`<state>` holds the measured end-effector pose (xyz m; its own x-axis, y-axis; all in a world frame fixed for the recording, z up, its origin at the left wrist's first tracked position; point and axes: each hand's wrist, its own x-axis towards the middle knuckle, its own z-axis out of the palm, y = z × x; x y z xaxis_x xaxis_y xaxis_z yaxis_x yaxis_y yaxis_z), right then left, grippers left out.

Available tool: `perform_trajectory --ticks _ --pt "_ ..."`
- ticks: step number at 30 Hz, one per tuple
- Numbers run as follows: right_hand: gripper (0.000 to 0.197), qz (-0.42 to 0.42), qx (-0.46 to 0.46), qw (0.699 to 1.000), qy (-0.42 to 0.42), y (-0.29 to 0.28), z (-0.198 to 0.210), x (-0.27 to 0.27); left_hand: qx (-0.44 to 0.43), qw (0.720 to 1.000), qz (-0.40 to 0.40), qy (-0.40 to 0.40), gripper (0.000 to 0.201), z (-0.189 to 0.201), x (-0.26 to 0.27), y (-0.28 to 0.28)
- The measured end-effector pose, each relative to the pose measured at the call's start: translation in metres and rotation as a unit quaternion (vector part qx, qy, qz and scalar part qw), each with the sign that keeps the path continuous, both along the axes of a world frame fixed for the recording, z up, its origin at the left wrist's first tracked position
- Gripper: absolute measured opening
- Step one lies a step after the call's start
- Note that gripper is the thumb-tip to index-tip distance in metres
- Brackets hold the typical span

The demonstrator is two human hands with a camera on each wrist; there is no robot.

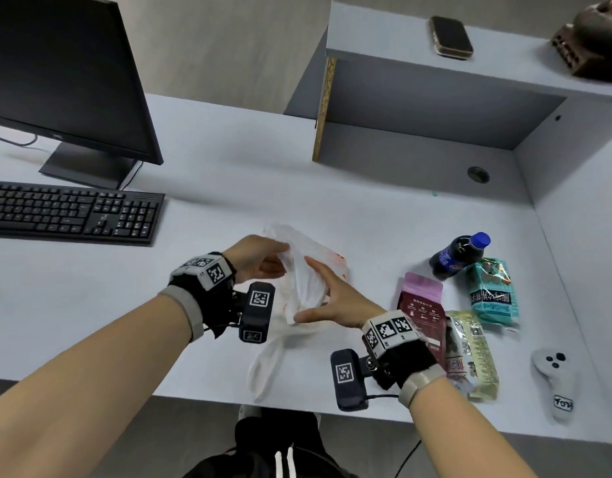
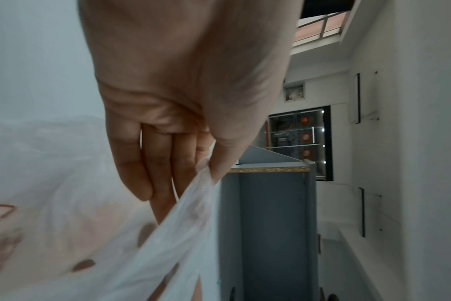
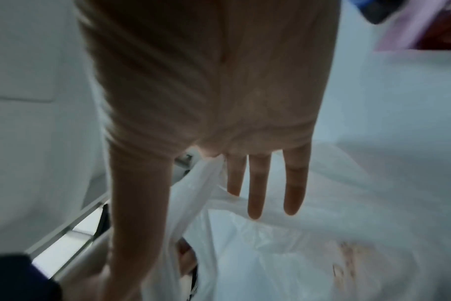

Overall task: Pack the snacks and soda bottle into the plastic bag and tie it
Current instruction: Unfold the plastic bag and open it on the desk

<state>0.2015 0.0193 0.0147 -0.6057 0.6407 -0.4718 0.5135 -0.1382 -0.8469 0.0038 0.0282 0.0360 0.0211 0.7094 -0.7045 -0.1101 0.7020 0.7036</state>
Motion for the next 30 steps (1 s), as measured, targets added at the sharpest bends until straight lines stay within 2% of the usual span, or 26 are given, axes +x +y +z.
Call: perform_trajectory --ticks 1,2,3,5,6,7,10,13,14,16,18,20,23,26,30 --pt "0.115 0.010 0.025 0.999 -0.024 0.004 0.004 -0.001 0.012 1.000 0.004 0.002 0.014 0.007 -0.002 0.004" --pt "0.111 0.001 0.058 0.997 -0.051 0.007 0.009 -0.002 0.025 1.000 0.009 0.000 0.015 0.014 -0.004 0.009" --pt "0.096 -0.023 0.097 0.993 -0.067 0.011 0.014 -0.002 0.039 0.999 0.010 -0.005 0.016 0.020 -0.006 0.012" --pt "0.042 -0.099 0.147 0.982 -0.061 0.020 0.023 -0.001 0.069 0.997 0.005 -0.035 0.023 0.031 -0.011 0.017" --pt "0.017 -0.140 0.144 0.979 -0.041 0.023 0.028 -0.001 0.085 0.995 -0.006 -0.050 0.028 0.035 -0.014 0.019" --pt "0.008 -0.175 0.133 0.975 -0.016 0.026 0.035 -0.001 0.101 0.993 -0.021 -0.056 0.031 0.039 -0.016 0.020" --pt "0.029 -0.267 0.091 0.959 0.038 0.034 0.047 -0.001 0.131 0.990 -0.052 -0.010 0.022 0.044 -0.015 0.019" --pt "0.042 -0.336 0.073 0.937 0.062 0.038 0.058 -0.001 0.112 0.985 -0.111 0.074 0.010 0.038 -0.007 0.014" --pt "0.048 -0.350 0.078 0.932 0.053 0.040 0.059 -0.002 0.096 0.980 -0.148 0.087 0.014 0.036 -0.003 0.012" --pt "0.059 -0.366 0.088 0.926 0.036 0.041 0.059 -0.002 0.069 0.968 -0.226 0.082 0.036 0.032 0.006 0.007" --pt "0.061 -0.367 0.087 0.925 0.034 0.039 0.062 -0.005 0.065 0.953 -0.282 0.087 0.056 0.031 0.016 0.005" --pt "0.055 -0.367 0.072 0.926 0.049 0.036 0.067 -0.008 0.092 0.937 -0.306 0.143 0.054 0.029 0.024 0.006" --pt "0.041 -0.368 0.069 0.924 0.074 0.034 0.073 -0.007 0.133 0.935 -0.250 0.214 0.035 0.024 0.026 0.012" --pt "0.040 -0.396 0.097 0.910 0.074 0.037 0.075 0.003 0.143 0.959 -0.170 0.178 0.016 0.028 0.022 0.013" --pt "0.042 -0.482 0.127 0.866 0.045 0.046 0.078 0.030 0.159 0.973 -0.059 0.158 0.014 0.036 0.008 0.015"
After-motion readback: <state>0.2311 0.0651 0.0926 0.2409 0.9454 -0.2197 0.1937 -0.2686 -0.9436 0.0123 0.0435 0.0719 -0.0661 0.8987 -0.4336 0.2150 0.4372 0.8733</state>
